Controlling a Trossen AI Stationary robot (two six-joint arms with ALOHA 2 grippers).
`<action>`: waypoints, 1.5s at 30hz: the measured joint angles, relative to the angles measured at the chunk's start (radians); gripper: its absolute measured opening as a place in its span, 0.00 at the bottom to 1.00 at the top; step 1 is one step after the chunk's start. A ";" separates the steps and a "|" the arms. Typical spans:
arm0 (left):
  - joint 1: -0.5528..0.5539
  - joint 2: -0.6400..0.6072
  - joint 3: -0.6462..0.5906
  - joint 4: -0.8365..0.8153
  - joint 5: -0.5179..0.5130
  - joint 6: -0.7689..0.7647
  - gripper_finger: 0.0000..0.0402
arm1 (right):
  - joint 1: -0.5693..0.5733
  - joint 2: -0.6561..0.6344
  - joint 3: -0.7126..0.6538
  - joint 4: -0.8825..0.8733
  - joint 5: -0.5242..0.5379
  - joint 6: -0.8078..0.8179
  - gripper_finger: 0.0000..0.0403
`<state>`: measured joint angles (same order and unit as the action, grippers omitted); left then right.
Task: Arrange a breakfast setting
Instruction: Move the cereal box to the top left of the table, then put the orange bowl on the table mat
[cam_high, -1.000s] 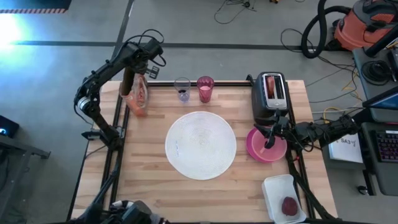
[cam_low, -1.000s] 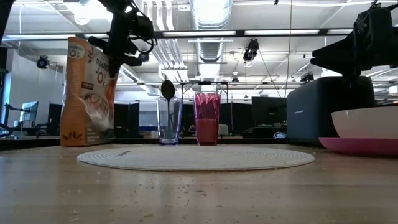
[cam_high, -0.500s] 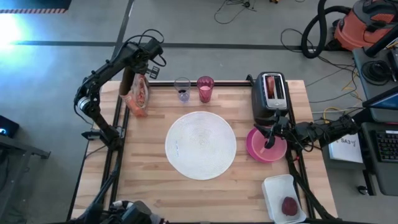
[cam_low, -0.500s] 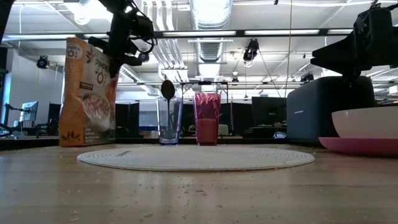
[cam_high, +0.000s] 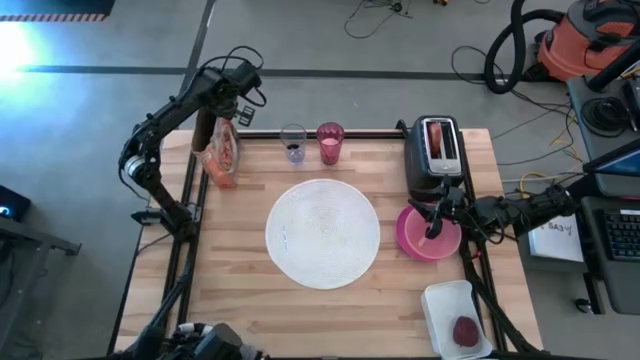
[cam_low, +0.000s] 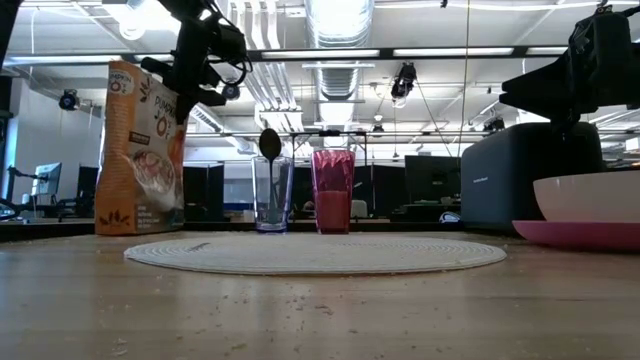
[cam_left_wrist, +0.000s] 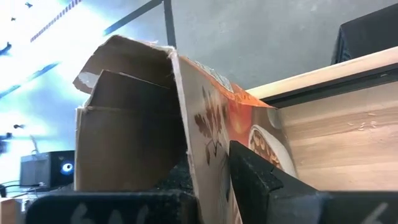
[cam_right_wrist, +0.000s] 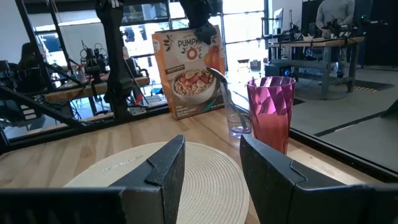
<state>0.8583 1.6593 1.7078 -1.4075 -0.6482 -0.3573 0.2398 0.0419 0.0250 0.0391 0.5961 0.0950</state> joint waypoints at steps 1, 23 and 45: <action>-0.001 -0.002 0.009 -0.005 0.009 0.000 0.11 | 0.000 0.000 0.000 0.000 0.000 0.000 0.36; -0.099 -0.024 0.391 -0.163 0.215 -0.075 0.11 | 0.000 0.000 0.000 0.000 0.000 0.000 0.36; -0.958 -0.028 -0.258 0.208 -0.048 -0.452 0.11 | 0.000 0.000 0.000 0.000 0.000 0.000 0.36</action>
<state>-0.1001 1.6318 1.4500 -1.1991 -0.6963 -0.8096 0.2398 0.0418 0.0250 0.0391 0.5961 0.0948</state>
